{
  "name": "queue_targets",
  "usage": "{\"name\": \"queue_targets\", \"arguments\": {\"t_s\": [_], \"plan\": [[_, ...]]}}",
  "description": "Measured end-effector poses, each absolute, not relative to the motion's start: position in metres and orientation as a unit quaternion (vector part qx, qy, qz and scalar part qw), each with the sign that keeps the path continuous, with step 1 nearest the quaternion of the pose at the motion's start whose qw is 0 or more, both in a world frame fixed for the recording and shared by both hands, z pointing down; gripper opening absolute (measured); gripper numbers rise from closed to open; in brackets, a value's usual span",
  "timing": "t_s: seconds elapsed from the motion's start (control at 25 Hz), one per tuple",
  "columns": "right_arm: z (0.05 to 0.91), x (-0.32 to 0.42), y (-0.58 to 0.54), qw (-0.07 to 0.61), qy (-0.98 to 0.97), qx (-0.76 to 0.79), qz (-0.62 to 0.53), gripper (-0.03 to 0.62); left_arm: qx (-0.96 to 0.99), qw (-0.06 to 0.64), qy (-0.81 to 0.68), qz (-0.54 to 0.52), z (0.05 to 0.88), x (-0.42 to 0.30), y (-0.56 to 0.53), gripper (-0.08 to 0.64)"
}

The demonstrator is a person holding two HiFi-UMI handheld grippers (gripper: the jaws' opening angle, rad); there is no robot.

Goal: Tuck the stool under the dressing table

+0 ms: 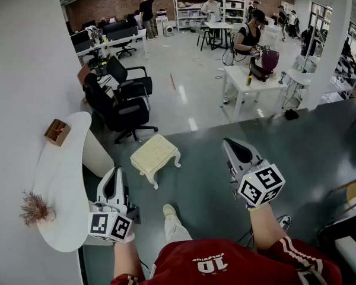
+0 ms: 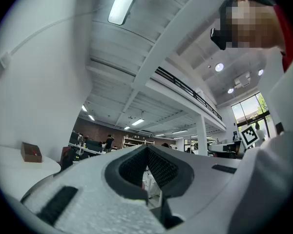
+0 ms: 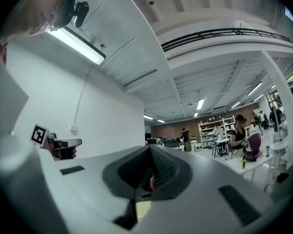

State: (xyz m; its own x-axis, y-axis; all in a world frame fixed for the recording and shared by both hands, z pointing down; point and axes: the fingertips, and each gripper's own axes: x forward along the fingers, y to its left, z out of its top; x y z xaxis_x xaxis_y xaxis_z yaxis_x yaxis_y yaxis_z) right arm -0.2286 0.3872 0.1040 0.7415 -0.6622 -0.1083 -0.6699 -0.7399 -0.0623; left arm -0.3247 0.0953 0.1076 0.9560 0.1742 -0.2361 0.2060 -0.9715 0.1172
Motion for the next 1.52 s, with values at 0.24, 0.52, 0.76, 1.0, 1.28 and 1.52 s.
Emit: {"name": "queue_targets", "arguments": {"t_s": [0.24, 0.52, 0.76, 1.0, 1.28, 1.52], "plan": [[0.104, -0.229, 0.390, 0.051, 0.357, -0.932, 0.041, 0.002, 0.986, 0.068, 0.102, -0.111, 0.108, -0.321, 0.103, -0.001], [0.106, -0.233, 0.403, 0.045, 0.361, -0.930, 0.047, 0.002, 0.986, 0.063, 0.108, -0.110, 0.107, -0.319, 0.123, -0.001], [0.105, -0.237, 0.401, 0.054, 0.381, -0.921, 0.055, 0.003, 0.986, 0.065, 0.110, -0.104, 0.111, -0.313, 0.122, -0.002], [0.109, -0.210, 0.379, 0.062, 0.395, -0.915, 0.049, 0.005, 0.989, 0.067, 0.101, -0.090, 0.122, -0.294, 0.103, 0.000], [0.103, -0.139, 0.337, 0.052, 0.404, -0.911, 0.058, 0.005, 0.991, 0.072, 0.080, -0.084, 0.134, -0.228, 0.060, 0.000], [0.080, -0.045, 0.290, 0.047, 0.407, -0.910, 0.071, 0.005, 0.989, 0.085, 0.070, -0.098, 0.131, -0.143, 0.011, 0.000]]}}
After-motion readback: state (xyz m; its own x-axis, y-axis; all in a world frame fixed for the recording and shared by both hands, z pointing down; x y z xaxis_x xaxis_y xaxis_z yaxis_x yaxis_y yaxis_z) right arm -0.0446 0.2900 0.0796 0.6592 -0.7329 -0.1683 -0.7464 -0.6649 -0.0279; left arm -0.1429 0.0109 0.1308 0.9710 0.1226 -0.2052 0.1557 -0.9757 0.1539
